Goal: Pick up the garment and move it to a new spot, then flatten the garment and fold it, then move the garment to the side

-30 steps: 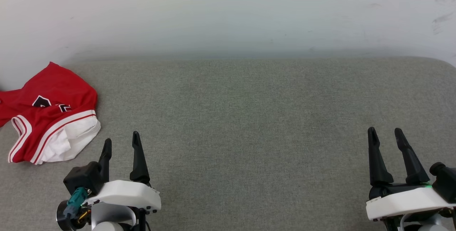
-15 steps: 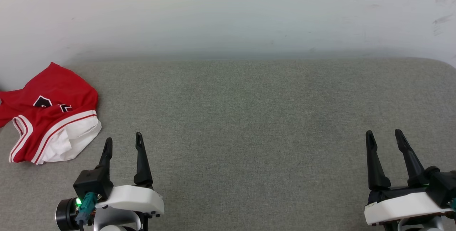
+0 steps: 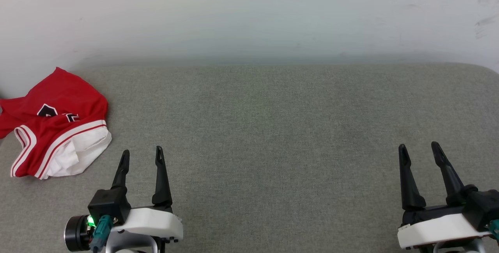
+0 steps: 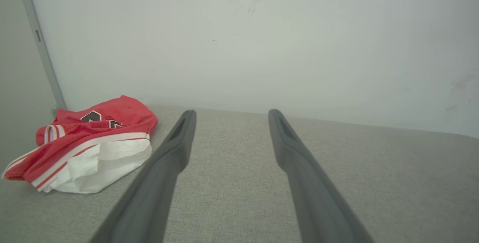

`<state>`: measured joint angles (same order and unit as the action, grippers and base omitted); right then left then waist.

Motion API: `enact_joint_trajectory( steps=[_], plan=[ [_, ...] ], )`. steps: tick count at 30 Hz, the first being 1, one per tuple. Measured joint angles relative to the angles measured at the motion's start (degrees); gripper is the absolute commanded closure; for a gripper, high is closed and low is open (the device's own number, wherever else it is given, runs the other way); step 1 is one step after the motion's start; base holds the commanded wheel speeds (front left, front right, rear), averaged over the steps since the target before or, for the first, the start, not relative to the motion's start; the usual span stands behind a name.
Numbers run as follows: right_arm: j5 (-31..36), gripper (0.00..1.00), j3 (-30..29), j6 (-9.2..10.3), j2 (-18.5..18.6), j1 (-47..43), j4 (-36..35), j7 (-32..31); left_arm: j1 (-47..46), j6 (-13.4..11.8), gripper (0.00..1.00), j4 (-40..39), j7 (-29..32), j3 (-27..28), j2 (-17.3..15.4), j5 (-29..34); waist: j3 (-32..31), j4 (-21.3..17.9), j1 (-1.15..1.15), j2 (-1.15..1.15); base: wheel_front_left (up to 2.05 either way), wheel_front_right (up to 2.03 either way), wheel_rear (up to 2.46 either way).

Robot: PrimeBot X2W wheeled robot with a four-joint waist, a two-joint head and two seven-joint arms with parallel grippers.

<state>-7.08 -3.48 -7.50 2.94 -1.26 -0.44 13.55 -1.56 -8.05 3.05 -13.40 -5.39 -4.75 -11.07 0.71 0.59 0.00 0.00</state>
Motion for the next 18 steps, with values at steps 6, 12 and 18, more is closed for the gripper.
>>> enact_joint_trajectory(
  steps=[6,12,18],
  plan=[
    [0.46,0.0,0.03,0.0,0.0,-0.16,0.09,0.56,0.13,1.82,0.0,0.82,-0.74,0.87,0.78,1.55,-0.03,0.07,0.0,0.0,0.0,0.0,0.0],
    [1.49,0.0,0.15,-0.01,0.0,-0.37,0.13,1.14,0.17,3.39,0.0,1.8,-1.36,1.99,1.41,2.85,-0.03,0.16,0.0,0.0,0.0,0.0,0.0],
    [0.03,0.0,-0.05,-0.01,0.0,-0.62,0.74,1.52,0.19,4.77,0.0,2.63,-1.67,3.09,1.72,2.21,-0.01,0.21,0.0,0.0,0.0,0.0,0.0]
  ],
)
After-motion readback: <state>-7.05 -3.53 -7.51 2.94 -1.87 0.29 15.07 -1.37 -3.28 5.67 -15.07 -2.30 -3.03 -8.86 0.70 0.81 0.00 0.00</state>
